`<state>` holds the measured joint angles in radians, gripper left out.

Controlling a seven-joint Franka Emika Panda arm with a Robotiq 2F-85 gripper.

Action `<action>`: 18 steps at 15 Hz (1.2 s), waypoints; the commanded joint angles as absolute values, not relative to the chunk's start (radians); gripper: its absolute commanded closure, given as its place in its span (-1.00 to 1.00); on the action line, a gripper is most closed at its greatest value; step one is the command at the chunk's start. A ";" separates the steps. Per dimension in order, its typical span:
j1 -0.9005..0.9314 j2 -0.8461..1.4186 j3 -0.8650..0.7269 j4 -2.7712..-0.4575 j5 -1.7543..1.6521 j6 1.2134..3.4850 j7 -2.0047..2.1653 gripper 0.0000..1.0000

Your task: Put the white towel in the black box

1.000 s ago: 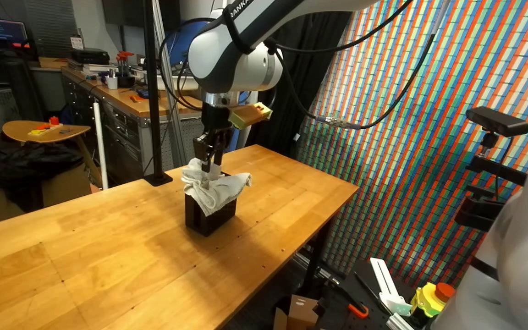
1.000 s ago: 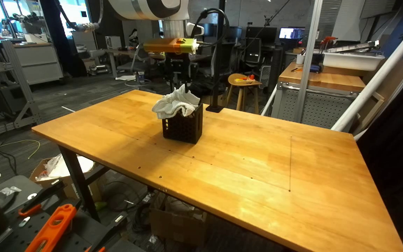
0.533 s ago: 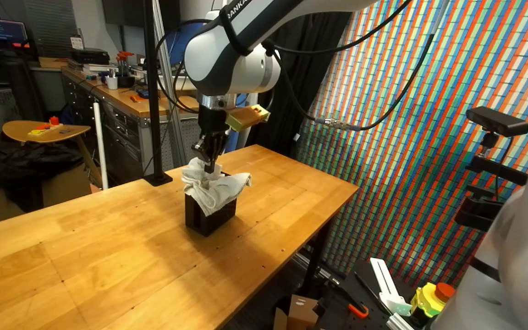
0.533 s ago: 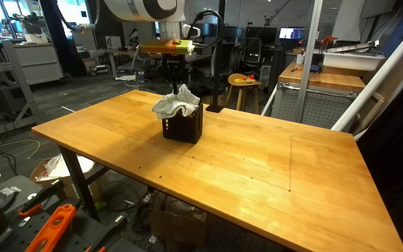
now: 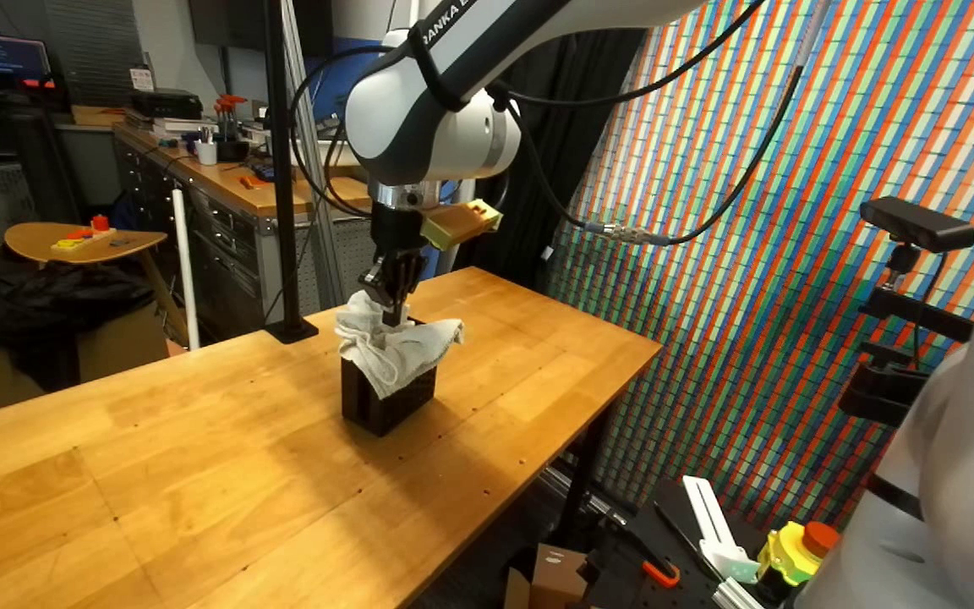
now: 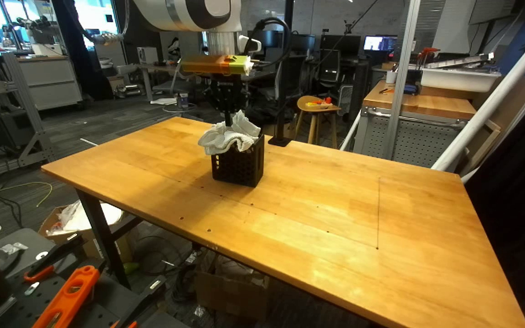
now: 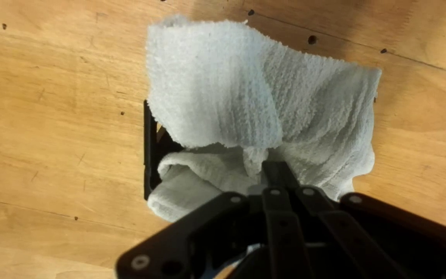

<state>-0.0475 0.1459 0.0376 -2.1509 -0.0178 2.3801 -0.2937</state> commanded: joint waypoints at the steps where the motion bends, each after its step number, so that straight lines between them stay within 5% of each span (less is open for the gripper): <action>1: -0.045 0.163 0.026 -2.156 -0.011 2.399 -0.303 0.98; 18: -0.063 0.333 0.030 -2.050 0.020 2.406 -0.310 0.95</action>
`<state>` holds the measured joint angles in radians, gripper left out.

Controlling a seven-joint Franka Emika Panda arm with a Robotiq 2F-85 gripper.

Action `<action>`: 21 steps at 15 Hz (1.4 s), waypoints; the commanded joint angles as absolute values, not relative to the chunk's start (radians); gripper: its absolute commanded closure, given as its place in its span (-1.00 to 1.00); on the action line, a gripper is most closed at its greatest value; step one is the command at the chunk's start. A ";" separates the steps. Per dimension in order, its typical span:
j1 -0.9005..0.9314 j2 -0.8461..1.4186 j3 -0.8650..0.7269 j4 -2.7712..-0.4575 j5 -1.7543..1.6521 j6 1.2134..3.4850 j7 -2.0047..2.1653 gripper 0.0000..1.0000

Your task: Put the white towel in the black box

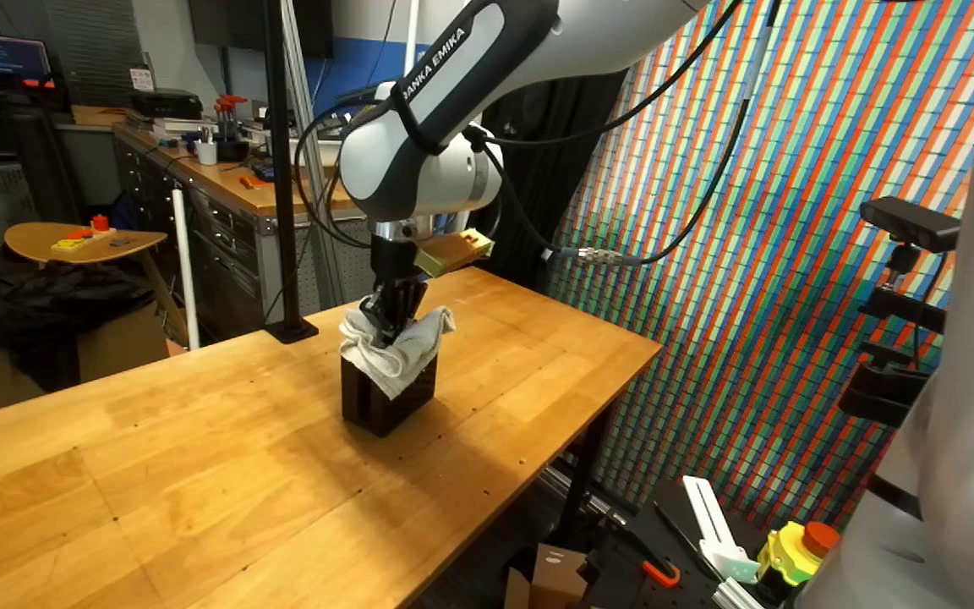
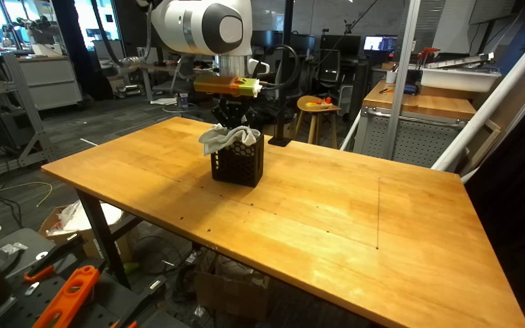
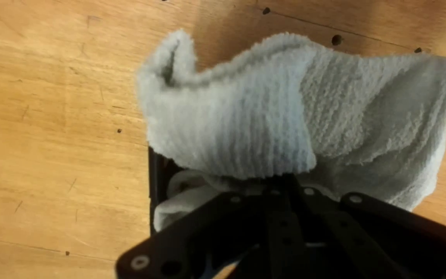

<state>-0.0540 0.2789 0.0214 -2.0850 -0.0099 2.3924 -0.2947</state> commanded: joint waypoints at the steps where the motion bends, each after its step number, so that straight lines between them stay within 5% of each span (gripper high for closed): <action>1: -0.065 0.353 0.032 -2.046 0.025 2.407 -0.312 0.94; 9: -0.084 0.475 0.052 -2.012 0.052 2.373 -0.338 0.95; 21: -0.095 0.356 0.034 -2.023 0.035 2.331 -0.310 0.95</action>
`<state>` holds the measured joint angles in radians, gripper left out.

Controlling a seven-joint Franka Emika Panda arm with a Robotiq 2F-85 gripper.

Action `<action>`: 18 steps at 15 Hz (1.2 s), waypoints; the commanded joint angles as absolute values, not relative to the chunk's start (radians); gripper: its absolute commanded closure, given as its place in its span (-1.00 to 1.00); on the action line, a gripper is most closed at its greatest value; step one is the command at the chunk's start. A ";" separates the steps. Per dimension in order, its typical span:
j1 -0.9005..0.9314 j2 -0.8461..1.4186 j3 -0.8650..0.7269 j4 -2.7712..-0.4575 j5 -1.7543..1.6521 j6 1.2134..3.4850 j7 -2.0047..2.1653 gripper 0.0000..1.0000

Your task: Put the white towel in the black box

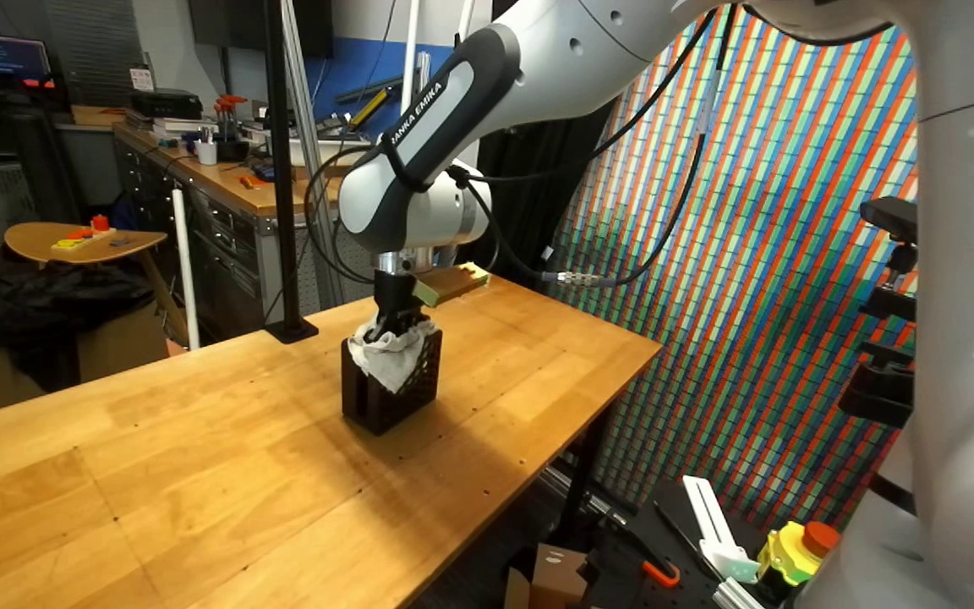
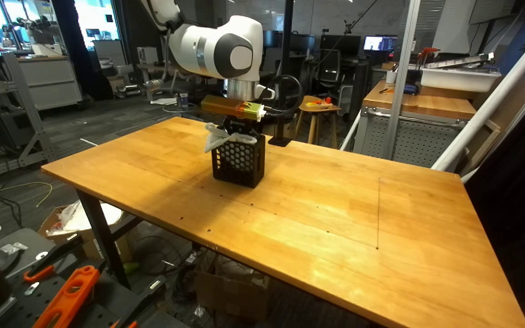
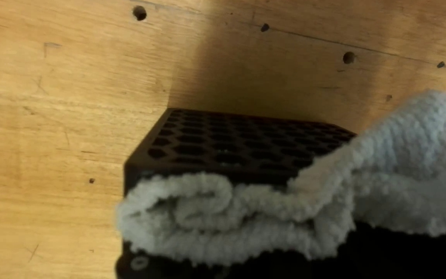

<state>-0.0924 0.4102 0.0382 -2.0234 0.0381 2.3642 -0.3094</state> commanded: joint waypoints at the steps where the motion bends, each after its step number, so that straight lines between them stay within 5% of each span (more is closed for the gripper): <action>1: -0.092 0.345 0.031 -2.023 0.028 2.327 -0.305 0.95; 18: -0.040 0.196 0.019 -1.990 -0.057 2.300 -0.277 0.94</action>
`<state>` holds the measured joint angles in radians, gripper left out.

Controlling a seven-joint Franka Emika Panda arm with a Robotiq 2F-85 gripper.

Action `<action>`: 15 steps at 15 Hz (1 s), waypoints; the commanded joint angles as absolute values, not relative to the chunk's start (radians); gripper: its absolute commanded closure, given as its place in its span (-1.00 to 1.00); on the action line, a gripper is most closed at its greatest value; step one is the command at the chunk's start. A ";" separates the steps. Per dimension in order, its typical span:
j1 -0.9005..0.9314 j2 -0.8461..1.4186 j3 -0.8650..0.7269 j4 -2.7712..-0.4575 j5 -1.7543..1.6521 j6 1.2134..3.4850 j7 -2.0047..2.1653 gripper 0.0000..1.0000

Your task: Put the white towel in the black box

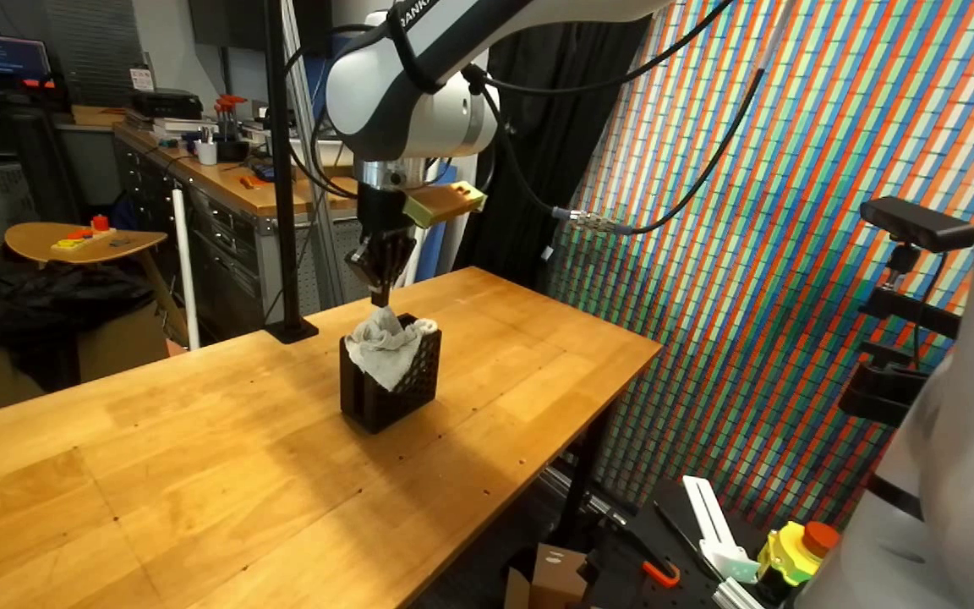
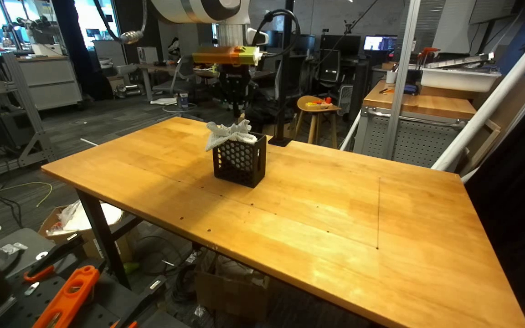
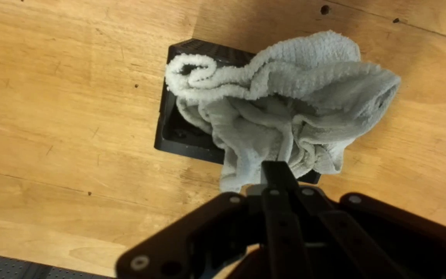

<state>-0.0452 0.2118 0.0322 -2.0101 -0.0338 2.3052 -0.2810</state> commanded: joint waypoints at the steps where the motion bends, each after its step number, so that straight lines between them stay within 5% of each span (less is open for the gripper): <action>1: -0.044 0.201 0.017 -1.984 -0.053 2.304 -0.284 0.94; 4: -0.050 0.214 0.007 -1.975 -0.052 2.309 -0.292 0.94; 6: -0.052 0.218 0.002 -1.979 -0.048 2.311 -0.291 0.42; 15: -0.047 0.245 0.012 -1.971 -0.035 2.325 -0.293 -0.90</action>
